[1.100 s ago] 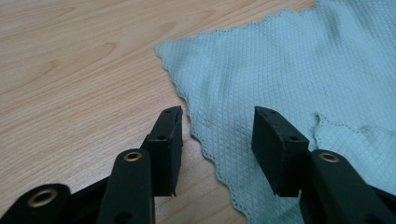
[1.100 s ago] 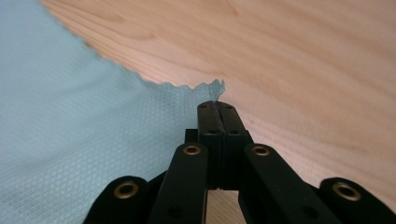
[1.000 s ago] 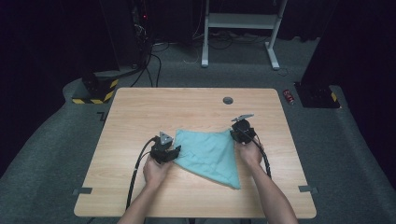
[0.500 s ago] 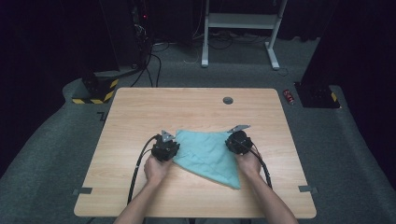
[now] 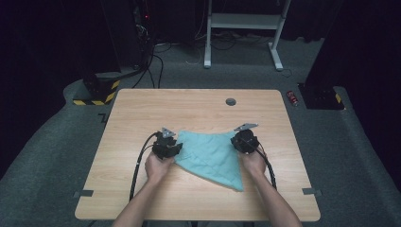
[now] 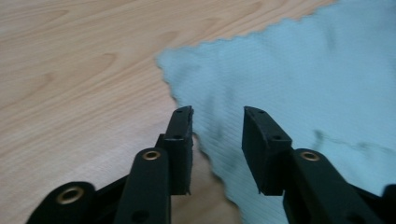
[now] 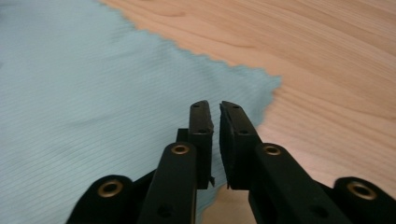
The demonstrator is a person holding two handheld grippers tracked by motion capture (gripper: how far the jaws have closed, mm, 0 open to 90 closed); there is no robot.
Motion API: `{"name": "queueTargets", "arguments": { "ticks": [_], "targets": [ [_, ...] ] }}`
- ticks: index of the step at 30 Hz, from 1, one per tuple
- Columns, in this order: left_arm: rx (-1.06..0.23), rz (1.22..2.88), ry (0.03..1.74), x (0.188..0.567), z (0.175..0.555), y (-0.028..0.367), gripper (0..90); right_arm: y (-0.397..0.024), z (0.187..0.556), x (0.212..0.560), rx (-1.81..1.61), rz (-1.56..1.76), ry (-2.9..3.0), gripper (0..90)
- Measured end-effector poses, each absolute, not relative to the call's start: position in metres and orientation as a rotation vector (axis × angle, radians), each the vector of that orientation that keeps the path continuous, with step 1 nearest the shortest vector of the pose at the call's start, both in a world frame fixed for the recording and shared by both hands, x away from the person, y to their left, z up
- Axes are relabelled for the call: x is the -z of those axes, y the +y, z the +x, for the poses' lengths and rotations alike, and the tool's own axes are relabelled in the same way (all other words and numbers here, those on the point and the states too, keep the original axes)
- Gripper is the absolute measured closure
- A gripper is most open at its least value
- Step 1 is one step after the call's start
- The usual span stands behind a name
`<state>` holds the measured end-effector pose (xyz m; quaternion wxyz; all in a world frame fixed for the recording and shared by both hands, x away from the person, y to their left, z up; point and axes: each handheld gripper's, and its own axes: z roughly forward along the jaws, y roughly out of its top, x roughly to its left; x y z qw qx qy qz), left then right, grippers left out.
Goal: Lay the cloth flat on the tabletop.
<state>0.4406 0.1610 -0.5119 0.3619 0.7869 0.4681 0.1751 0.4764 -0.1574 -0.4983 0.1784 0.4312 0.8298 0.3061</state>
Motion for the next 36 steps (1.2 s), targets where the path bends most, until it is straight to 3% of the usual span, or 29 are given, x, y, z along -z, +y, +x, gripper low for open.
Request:
{"name": "queueTargets", "arguments": {
  "ticks": [7, 18, 30, 36],
  "targets": [
    [-0.356, 2.087, 1.049, 0.500, 0.423, 0.148, 59.3, -0.151, 0.445, 0.502, -0.913, 1.142, 2.417, 76.8],
    [-0.323, 2.149, 1.055, 0.514, 0.429, 0.126, 60.3, -0.146, 0.434, 0.512, -0.895, 1.117, 2.417, 70.2],
    [-0.364, 2.255, 1.007, 0.509, 0.428, 0.118, 85.6, -0.149, 0.430, 0.516, -0.934, 1.113, 2.388, 70.3],
    [-0.327, 2.247, 0.983, 0.504, 0.425, 0.121, 89.1, -0.149, 0.430, 0.516, -0.937, 1.110, 2.388, 70.2]
  ]
}}
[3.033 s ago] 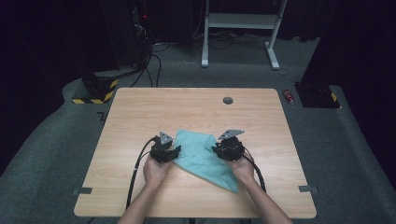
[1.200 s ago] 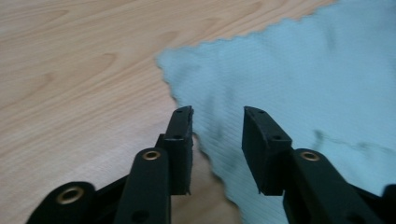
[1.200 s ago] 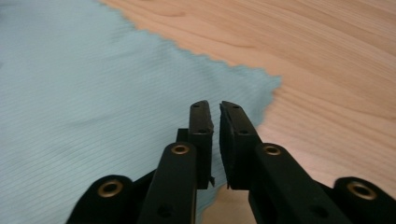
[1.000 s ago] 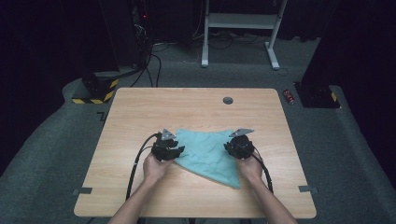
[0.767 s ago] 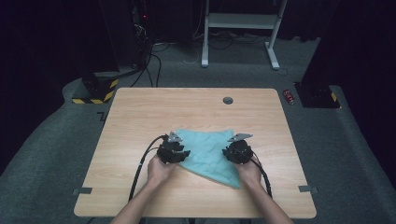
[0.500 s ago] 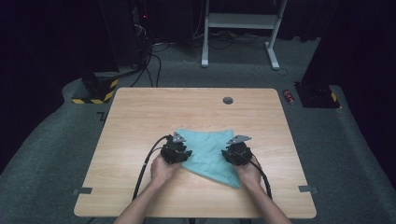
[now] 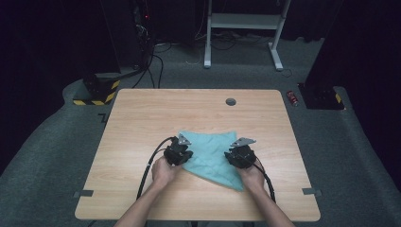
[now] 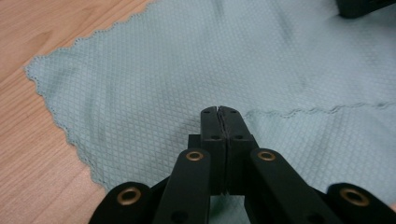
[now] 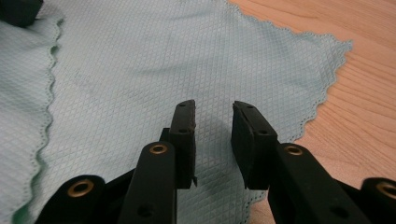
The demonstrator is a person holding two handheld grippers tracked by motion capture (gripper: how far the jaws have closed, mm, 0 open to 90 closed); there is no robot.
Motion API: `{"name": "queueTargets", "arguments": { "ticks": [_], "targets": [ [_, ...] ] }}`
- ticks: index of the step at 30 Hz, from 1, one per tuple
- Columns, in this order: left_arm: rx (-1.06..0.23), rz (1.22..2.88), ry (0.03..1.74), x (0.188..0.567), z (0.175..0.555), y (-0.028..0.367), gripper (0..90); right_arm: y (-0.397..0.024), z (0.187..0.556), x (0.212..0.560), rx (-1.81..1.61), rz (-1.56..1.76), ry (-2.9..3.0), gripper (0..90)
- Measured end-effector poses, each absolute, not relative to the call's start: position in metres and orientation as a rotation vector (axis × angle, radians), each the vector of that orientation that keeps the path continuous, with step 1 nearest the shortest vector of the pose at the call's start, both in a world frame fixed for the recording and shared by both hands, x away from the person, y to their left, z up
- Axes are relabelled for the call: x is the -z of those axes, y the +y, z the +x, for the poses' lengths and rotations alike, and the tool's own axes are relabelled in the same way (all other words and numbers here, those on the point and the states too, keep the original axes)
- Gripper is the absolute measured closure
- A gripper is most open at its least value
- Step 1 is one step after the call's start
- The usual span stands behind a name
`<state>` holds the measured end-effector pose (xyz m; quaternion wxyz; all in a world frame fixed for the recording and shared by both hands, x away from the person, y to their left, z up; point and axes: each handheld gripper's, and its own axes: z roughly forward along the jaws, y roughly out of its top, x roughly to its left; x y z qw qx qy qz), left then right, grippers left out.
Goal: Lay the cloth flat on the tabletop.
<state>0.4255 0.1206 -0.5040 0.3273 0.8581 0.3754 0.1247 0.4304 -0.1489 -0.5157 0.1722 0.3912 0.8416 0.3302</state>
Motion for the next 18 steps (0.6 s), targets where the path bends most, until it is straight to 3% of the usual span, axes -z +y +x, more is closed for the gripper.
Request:
{"name": "queueTargets", "arguments": {
  "ticks": [7, 18],
  "targets": [
    [-0.247, 2.135, 0.968, 0.491, 0.406, 0.142, 89.5, -0.150, 0.430, 0.516, -0.942, 1.105, 2.387, 70.3],
    [-0.187, 2.105, 0.943, 0.489, 0.366, 0.164, 89.0, -0.150, 0.431, 0.516, -0.949, 1.120, 2.395, 68.4]
  ]
}}
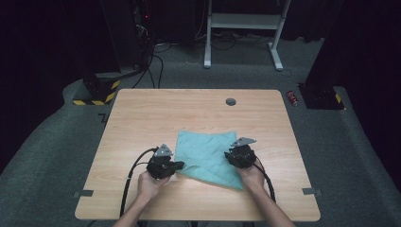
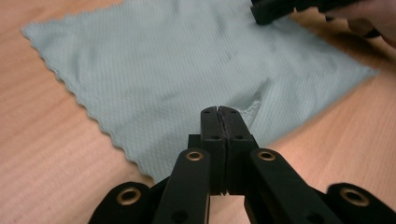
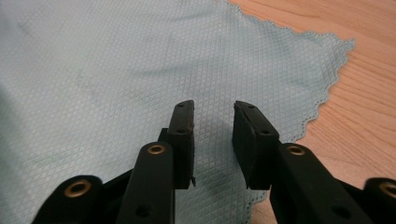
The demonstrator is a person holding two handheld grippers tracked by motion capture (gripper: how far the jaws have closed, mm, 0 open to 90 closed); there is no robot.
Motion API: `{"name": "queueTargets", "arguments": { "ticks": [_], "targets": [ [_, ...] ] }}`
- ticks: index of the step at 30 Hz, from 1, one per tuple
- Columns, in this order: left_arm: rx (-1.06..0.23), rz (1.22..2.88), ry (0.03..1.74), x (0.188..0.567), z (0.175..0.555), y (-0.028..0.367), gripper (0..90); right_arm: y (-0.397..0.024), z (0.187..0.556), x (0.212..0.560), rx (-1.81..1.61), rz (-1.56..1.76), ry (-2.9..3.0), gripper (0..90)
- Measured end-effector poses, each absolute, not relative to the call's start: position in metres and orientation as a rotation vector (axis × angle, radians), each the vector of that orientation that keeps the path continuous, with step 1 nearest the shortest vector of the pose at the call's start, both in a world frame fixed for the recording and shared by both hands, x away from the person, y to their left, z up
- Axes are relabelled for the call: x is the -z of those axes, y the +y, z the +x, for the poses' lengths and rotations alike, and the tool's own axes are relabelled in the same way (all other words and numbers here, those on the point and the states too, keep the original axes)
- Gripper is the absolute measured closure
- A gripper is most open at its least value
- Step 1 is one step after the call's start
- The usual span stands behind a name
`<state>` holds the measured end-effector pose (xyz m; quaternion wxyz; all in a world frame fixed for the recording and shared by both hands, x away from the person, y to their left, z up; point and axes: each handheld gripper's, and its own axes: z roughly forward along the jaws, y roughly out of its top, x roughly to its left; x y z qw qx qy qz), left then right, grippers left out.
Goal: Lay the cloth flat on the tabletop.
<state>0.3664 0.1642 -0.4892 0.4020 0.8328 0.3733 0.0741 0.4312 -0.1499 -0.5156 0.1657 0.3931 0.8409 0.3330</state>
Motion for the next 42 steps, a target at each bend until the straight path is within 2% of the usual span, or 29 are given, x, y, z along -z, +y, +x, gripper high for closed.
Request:
{"name": "queueTargets", "arguments": {
  "ticks": [11, 17, 26, 30, 34, 37, 42],
  "targets": [
    [-0.166, 2.092, 0.932, 0.500, 0.342, 0.178, 89.2, -0.148, 0.431, 0.515, -0.938, 1.127, 2.400, 67.2],
    [-0.154, 2.121, 0.948, 0.509, 0.328, 0.185, 88.8, -0.149, 0.432, 0.513, -0.947, 1.136, 2.423, 63.3],
    [-0.172, 2.115, 0.949, 0.508, 0.318, 0.198, 88.6, -0.172, 0.400, 0.491, -0.987, 1.096, 2.446, 73.4],
    [-0.182, 2.082, 0.975, 0.508, 0.315, 0.198, 81.5, -0.184, 0.381, 0.493, -0.956, 1.075, 2.465, 73.7],
    [-0.190, 2.072, 1.001, 0.509, 0.317, 0.193, 66.4, -0.190, 0.371, 0.497, -0.941, 1.076, 2.478, 71.1],
    [-0.178, 2.081, 1.003, 0.511, 0.320, 0.187, 65.6, -0.191, 0.363, 0.503, -0.918, 1.085, 2.487, 67.1],
    [-0.204, 2.069, 0.996, 0.503, 0.319, 0.187, 66.5, -0.187, 0.364, 0.503, -0.940, 1.074, 2.470, 67.6]
  ]
}}
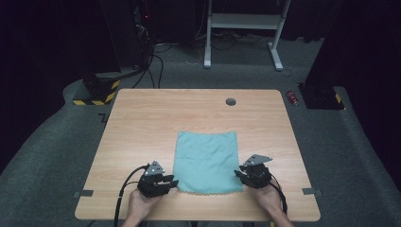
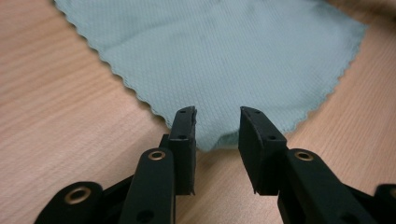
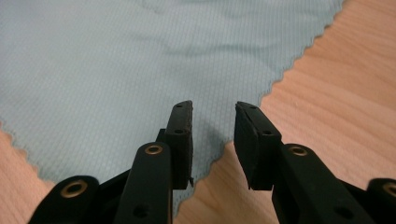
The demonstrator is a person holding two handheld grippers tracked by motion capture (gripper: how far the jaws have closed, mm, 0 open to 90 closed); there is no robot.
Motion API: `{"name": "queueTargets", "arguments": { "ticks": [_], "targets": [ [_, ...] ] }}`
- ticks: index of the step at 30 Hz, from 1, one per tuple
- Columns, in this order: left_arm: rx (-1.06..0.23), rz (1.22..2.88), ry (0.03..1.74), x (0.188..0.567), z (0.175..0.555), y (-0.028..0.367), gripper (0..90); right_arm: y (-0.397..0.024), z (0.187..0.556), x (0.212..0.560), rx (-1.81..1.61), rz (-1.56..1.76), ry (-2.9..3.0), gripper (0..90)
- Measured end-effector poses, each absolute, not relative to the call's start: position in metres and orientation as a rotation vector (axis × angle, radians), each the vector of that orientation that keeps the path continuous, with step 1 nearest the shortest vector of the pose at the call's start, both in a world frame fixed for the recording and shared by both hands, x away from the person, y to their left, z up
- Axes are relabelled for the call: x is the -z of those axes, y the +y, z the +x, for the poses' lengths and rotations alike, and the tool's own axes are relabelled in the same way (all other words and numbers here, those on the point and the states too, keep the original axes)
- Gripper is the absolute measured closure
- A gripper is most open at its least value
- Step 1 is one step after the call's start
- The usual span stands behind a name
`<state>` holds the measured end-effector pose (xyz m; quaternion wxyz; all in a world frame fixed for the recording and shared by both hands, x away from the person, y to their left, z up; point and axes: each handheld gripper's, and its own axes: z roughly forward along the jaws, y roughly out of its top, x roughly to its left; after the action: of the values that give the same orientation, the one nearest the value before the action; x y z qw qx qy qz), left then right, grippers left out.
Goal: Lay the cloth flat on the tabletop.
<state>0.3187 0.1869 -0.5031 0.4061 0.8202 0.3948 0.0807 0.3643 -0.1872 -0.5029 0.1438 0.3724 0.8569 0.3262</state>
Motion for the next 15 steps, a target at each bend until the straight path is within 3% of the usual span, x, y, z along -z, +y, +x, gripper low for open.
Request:
{"name": "queueTargets", "arguments": {
  "ticks": [8, 15],
  "targets": [
    [-0.220, 2.062, 0.983, 0.491, 0.323, 0.174, 56.0, -0.172, 0.372, 0.508, -0.917, 1.036, 2.480, 67.4],
    [-0.237, 2.145, 1.008, 0.508, 0.326, 0.162, 55.8, -0.172, 0.369, 0.512, -0.903, 1.013, 2.466, 65.8]
  ]
}}
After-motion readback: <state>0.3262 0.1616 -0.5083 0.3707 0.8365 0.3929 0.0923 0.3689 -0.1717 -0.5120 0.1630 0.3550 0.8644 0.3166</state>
